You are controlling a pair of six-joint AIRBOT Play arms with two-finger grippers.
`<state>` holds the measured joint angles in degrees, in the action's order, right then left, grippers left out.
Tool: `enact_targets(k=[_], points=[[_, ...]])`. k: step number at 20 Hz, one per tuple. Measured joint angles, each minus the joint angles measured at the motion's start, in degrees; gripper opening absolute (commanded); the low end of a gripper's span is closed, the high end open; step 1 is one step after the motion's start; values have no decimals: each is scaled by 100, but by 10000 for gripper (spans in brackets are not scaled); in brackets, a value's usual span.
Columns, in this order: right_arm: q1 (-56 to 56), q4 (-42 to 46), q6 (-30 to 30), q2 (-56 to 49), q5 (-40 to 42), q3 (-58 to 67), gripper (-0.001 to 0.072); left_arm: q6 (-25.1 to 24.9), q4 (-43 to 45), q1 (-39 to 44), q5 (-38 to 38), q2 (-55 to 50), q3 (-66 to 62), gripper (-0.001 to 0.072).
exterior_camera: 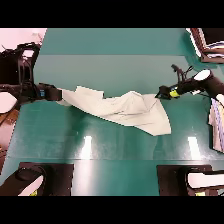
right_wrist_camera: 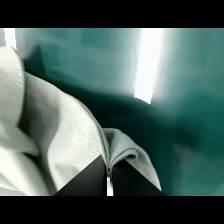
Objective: Fold the shirts.
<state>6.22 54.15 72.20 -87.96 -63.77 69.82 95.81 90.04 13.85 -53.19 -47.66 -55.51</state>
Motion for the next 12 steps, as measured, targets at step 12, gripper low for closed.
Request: enact_targets(k=[12], points=[[-1016, -9, -37, 2898, -535, 2597, 19, -146, 369, 0, -831, 11, -5248, 28]])
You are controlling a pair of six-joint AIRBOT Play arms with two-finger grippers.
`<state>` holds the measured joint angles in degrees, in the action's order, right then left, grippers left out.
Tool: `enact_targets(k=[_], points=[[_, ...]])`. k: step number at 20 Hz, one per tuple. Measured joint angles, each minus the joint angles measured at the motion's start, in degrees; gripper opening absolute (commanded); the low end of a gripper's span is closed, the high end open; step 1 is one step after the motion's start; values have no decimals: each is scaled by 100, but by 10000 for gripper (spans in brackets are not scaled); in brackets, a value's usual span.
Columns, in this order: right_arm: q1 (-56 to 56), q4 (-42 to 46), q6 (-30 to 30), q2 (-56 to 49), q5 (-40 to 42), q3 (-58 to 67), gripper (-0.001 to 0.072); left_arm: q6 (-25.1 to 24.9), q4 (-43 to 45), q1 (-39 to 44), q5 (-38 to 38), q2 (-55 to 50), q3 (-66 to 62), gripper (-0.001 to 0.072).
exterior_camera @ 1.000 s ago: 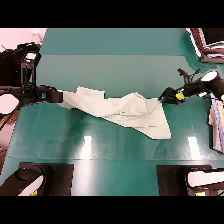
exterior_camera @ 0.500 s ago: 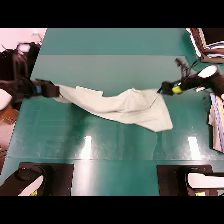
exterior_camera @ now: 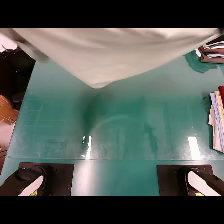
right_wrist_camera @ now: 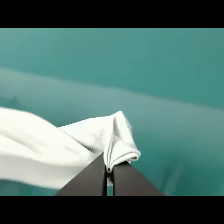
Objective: Fold the shirts.
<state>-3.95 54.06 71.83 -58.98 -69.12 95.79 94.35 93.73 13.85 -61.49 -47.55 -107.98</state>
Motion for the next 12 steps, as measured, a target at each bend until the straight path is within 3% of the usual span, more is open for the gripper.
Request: enact_targets(k=[6, 12], points=[[-894, -4, 103, 955, -195, 271, 18, -26, -385, 0, -157, 0, -960, 28], [-1060, 70, 612, 330, -1108, 295, 18, -33, -424, 0, -640, -199, 479, 28]])
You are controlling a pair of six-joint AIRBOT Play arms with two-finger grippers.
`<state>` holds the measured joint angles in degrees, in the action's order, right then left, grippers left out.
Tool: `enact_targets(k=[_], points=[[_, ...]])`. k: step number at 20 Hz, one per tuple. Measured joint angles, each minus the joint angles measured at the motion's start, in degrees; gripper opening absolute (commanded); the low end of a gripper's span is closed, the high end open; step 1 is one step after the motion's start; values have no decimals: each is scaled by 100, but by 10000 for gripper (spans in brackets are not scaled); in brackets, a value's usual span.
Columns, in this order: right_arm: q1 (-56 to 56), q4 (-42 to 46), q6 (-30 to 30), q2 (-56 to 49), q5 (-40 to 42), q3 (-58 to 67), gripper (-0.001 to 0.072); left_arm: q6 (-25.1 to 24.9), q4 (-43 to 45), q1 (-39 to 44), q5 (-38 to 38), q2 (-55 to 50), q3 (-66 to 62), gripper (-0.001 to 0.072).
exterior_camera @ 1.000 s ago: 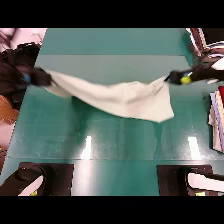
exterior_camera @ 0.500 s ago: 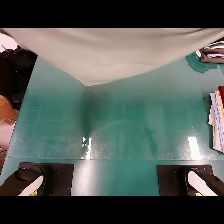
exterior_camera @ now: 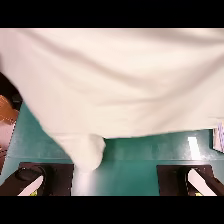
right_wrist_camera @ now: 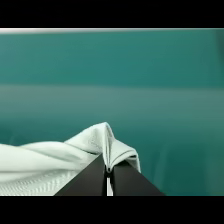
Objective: Fold the shirts.
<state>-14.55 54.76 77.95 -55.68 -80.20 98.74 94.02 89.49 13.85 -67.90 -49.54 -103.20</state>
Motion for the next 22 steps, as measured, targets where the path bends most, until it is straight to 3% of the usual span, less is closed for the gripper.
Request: enact_targets(k=[5, 11, 12, 13, 14, 17, 22], points=[[1126, 1141, 306, -1716, -610, -2, 19, -192, 4, -13, -46, -911, 2017, 29], [1834, 1818, 439, -3646, 37, 7, 21, -308, -4, -435, 1257, -2796, 2817, 38], [1869, 1851, 463, -3812, 216, 7, 113, -326, -24, -507, 1360, -3023, 2791, 296], [1880, 1875, 498, -3945, 422, 9, 337, -328, -42, -570, 1491, -3211, 2741, 532], [1875, 1906, 507, -4039, 560, 17, 370, -328, -59, -614, 1563, -3335, 2688, 547], [1773, 1941, 538, -4164, 713, 153, 368, -330, -17, -675, 1440, -3499, 2433, 548], [1373, 1934, 501, -3622, 391, -280, 368, -275, 308, -710, 286, -3012, 2673, 549]])
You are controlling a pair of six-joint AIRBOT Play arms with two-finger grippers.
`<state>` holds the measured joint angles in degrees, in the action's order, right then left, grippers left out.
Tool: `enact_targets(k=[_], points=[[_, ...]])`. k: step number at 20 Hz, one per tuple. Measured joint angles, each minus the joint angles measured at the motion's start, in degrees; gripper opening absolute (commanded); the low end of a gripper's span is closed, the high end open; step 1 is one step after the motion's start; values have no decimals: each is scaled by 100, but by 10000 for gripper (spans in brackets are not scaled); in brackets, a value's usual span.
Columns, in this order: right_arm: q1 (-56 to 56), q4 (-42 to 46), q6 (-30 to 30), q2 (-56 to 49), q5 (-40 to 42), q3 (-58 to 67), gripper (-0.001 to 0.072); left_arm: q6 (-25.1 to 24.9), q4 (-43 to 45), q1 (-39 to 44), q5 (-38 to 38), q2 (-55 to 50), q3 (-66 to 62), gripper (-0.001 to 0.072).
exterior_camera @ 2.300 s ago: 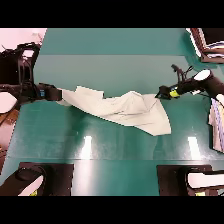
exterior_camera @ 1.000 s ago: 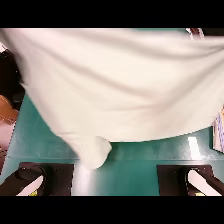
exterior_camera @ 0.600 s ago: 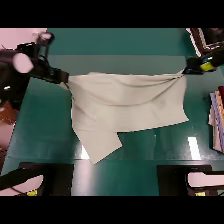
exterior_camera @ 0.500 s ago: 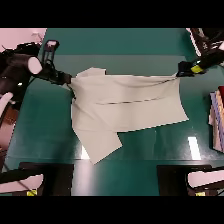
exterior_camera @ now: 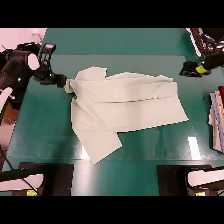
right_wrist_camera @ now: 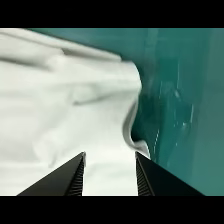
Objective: Fold the shirts.
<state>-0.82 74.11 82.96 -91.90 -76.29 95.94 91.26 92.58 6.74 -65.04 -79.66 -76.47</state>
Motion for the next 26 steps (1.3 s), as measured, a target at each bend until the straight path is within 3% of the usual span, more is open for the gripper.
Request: enact_targets(k=[3, 6, 11, 17, 20, 26], points=[[-295, -485, -223, 649, -107, -859, 368, 225, -98, -11, -271, 649, 966, 549], [-535, -1014, -448, 1255, -109, -1681, 368, 350, -828, -7, -251, 1314, 2135, 549], [-660, -1353, -647, 2063, 133, -2603, 368, 424, -2131, -7, 229, 1856, 3523, 549], [-688, -1427, -706, 2450, 291, -2922, 368, 393, -2929, -7, 737, 1969, 4232, 543], [-704, -1447, -713, 2492, 280, -2957, 368, 304, -3220, -7, 935, 1982, 4325, 34], [-1438, -1408, -715, 2575, -7, -3541, 368, 160, -3204, -7, 1154, 1987, 4009, 29]])
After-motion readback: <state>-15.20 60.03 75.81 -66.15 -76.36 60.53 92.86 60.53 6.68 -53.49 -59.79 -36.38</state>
